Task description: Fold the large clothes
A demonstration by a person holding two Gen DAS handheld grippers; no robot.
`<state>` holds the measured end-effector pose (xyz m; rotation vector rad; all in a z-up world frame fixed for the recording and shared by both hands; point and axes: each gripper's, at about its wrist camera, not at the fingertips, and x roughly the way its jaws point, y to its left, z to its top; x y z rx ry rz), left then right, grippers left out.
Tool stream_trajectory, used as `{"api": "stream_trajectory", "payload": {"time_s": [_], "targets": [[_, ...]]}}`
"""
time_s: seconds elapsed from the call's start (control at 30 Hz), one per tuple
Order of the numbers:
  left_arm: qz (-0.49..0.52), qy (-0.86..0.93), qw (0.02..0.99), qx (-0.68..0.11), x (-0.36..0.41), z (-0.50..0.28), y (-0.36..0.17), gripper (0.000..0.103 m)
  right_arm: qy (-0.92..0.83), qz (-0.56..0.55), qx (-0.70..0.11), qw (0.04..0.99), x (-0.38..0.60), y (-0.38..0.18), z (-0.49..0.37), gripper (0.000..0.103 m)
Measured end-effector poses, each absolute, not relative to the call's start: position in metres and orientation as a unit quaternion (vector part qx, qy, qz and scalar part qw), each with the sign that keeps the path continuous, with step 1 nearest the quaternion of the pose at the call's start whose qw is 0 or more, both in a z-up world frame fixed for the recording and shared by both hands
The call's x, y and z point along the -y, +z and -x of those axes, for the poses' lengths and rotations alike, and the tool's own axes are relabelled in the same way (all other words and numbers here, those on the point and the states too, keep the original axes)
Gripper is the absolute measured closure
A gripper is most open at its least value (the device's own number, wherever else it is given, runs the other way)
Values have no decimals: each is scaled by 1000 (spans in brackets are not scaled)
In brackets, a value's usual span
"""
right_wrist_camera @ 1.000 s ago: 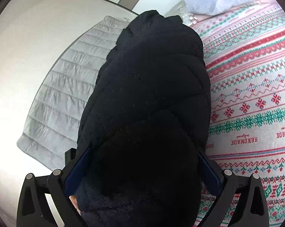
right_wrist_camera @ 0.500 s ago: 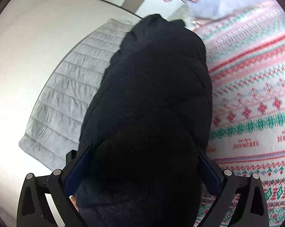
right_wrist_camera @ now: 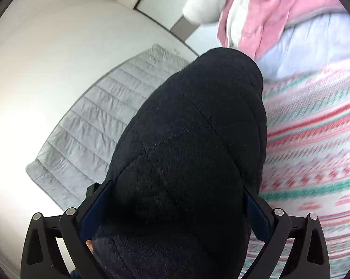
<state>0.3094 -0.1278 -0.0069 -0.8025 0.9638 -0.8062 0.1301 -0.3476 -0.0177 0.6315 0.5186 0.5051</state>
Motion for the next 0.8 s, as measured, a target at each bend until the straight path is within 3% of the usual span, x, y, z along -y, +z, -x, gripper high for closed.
{"api": "stream_trajectory", "payload": {"time_s": [0.37,0.57,0.7,0.8], "targets": [[315,-448,705,-451,335,-335,24,27,150,-323,-189,915,523,10,-51,1],[274,-474,686,-480,446,-349,7,26,45,-315,-159,935,625,-4,-9,2],[248,-460,682,-512,483,-359,-31,26,-71,-304,-279,908,658,-61,-20,2],[245,-460,688,-505,485,-372,-26,26,-33,-372,-264,889,667,-67,-14,2]]}}
